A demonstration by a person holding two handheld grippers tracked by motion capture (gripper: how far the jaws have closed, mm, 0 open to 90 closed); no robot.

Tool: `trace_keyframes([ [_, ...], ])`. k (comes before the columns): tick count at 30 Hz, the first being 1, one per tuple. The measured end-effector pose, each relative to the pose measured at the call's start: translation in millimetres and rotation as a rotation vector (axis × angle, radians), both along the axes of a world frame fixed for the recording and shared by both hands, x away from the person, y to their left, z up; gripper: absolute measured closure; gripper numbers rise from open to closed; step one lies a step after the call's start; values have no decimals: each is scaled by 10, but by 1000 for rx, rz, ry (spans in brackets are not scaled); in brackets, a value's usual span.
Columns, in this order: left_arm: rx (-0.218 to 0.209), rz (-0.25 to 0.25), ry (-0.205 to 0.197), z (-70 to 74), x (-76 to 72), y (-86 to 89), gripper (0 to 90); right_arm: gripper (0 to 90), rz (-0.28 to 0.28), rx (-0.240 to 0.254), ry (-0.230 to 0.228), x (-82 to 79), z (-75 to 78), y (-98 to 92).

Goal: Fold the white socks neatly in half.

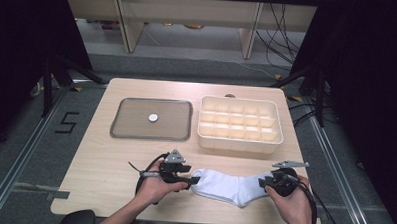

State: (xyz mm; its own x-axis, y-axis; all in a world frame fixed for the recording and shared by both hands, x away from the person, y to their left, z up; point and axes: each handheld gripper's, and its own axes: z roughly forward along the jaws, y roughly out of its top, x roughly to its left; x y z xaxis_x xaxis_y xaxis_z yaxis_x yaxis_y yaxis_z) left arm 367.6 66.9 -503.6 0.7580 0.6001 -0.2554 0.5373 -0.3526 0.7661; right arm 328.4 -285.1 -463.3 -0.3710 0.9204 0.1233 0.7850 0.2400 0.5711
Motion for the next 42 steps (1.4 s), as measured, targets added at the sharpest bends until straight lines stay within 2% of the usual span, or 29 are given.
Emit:
trace_keyframes([
  [1, 2, 20, 6, -11, 7, 1, 427, 760, 6, -14, -12, 3, 2, 3],
  [2, -2, 25, 20, -15, 14, 9, 444, 796, -10, 2, 10, -1, 25, 18],
  [6, 2, 43, 17, -24, 48, 33, 495, 862, 3, -24, 13, 6, 42, 12],
  [7, 0, 49, 21, -29, 58, 39, 495, 878, -19, -3, 48, -5, 67, 41],
  [8, -9, 58, 24, -37, 68, 42, 504, 892, 24, 40, 56, 10, 64, 31],
  [9, -3, 58, 20, -30, 72, 52, 524, 900, 26, 12, 39, 20, 50, 42],
  [10, -3, 58, 20, -30, 72, 52, 530, 900, 26, 12, 39, 20, 50, 42],
  [11, -9, 64, 18, -15, 61, 52, 540, 900, 17, 51, 24, 19, 52, 79],
  [14, -17, 73, 8, -15, 61, 55, 548, 900, 15, 50, 8, 27, 65, 101],
  [16, -7, 76, 23, -17, 57, 66, 548, 900, 6, 38, -1, 34, 69, 129],
  [18, -9, 72, 45, -34, 59, 74, 548, 900, 10, 50, 11, 39, 57, 135],
  [19, -11, 78, 71, -62, 67, 68, 547, 900, -3, 95, 52, 0, 80, 218],
  [25, -3, 70, 106, -97, 96, 58, 542, 900, 32, 94, 73, -4, 87, 274],
  [26, -2, 69, 108, -97, 97, 55, 542, 900, 31, 90, 65, 1, 89, 288],
  [27, -1, 70, 110, -93, 95, 51, 545, 900, 73, 71, 44, 27, 85, 266],
  [30, -11, 56, 120, -80, 85, 39, 549, 900, 66, 63, 43, 41, 95, 297],
  [31, -32, 48, 137, -71, 82, 34, 549, 900, 71, 56, 41, 44, 95, 306],
  [32, -43, 40, 138, -59, 81, 28, 549, 900, 83, 67, 38, 46, 90, 321],
  [35, -25, 34, 135, -51, 71, -4, 552, 897, 86, 73, 53, 34, 80, 363],
  [36, -26, 27, 144, -65, 74, -20, 560, 894, 87, 70, 53, 41, 68, 370],
  [37, -3, 23, 137, -83, 82, -25, 590, 892, 86, 69, 59, 48, 49, 379],
  [38, -3, 23, 137, -83, 82, -25, 612, 891, 92, 53, 53, 56, 36, 371],
  [40, 3, 24, 148, -94, 80, -36, 630, 891, 88, 68, 66, 47, 37, 390],
  [41, 2, 7, 157, -102, 85, -37, 669, 890, 103, 71, 70, 47, 32, 389],
  [42, 7, 11, 157, -116, 76, -44, 699, 891, 95, 68, 70, 45, 22, 408],
])
